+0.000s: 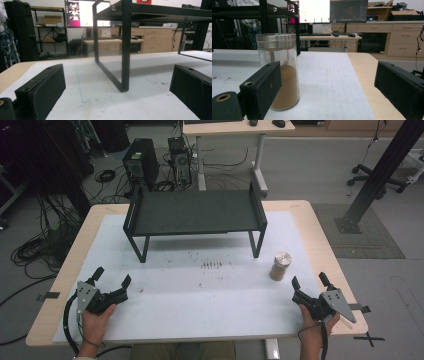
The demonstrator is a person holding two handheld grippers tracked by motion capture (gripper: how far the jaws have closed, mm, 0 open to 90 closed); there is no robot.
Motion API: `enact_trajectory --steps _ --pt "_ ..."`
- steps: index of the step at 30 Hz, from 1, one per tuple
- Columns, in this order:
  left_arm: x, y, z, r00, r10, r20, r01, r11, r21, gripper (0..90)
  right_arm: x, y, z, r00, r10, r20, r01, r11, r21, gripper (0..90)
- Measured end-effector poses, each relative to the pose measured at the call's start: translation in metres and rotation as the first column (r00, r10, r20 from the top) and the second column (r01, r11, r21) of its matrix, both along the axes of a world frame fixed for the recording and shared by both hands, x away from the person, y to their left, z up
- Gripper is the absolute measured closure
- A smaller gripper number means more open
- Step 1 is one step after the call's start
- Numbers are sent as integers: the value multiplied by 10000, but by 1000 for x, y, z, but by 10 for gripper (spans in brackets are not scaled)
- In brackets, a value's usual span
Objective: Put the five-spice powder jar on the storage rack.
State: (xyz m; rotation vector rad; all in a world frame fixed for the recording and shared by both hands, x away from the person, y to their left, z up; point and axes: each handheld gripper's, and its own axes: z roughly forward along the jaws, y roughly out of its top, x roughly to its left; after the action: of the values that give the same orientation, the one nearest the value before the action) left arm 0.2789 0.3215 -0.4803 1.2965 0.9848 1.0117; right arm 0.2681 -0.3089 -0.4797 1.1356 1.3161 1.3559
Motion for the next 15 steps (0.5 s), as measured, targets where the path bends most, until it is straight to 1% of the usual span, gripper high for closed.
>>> enact_trajectory --steps 15 --pt "0 0 0 10000 5 4 -5 10000 -4 5 0 0 0 10000 14 25 -14 10000 -39 66"
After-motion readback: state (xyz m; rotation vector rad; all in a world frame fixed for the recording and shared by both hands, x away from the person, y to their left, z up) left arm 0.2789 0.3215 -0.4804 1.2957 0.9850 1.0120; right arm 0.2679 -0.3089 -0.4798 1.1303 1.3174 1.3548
